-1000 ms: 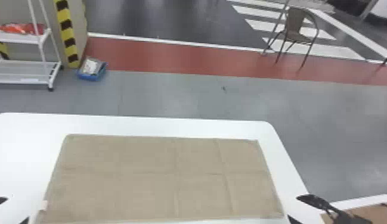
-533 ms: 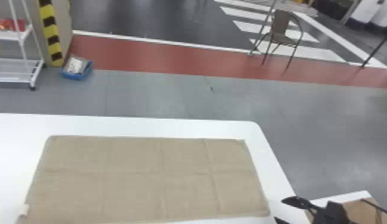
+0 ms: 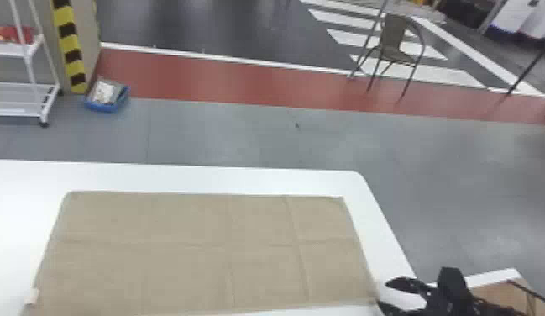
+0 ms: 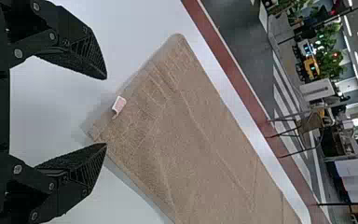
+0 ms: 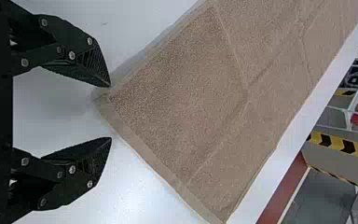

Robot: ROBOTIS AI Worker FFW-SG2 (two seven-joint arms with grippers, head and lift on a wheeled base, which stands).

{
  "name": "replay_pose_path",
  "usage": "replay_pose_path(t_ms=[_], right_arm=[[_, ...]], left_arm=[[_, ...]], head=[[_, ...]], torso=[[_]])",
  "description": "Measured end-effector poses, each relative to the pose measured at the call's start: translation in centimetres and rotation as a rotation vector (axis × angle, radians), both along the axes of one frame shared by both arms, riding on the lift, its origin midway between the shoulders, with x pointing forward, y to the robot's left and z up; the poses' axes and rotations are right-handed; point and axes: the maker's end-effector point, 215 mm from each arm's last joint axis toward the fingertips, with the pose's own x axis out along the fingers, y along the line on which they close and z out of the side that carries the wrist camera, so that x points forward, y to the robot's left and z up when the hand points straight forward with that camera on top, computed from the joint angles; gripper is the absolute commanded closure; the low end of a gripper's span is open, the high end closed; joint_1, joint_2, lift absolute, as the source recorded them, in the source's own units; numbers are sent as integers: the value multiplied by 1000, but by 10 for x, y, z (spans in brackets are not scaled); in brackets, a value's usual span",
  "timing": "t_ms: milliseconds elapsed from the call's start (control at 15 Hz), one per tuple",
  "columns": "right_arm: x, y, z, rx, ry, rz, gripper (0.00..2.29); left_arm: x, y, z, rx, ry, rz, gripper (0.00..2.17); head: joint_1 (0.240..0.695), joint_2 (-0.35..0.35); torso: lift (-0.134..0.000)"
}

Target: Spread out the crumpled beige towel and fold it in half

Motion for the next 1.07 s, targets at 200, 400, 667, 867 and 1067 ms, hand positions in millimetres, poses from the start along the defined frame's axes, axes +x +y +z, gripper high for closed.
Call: replay_pose_path(t_ms=[200,400,667,867,1067], right_arm=[[0,4,-5,14,27,7,566],[2,7,-11,15,49,7,616],[2,-6,-13,12,81,-28,660],[4,-7,-15,17,89,-38,677],[7,-1,-14,39,89,-30,677]], left_arm=[[1,-1,-2,5,8,0,451],[3,-1,-2,7,6,0,451],[3,0,-2,9,8,0,451],[5,-1,-2,8,6,-1,451],[7,-2,-3,10,8,-5,451]], head=[[695,-311],[695,-305],[695,-321],[695,-323],[695,-317]], torso=[[0],[0],[0],[0],[0]])
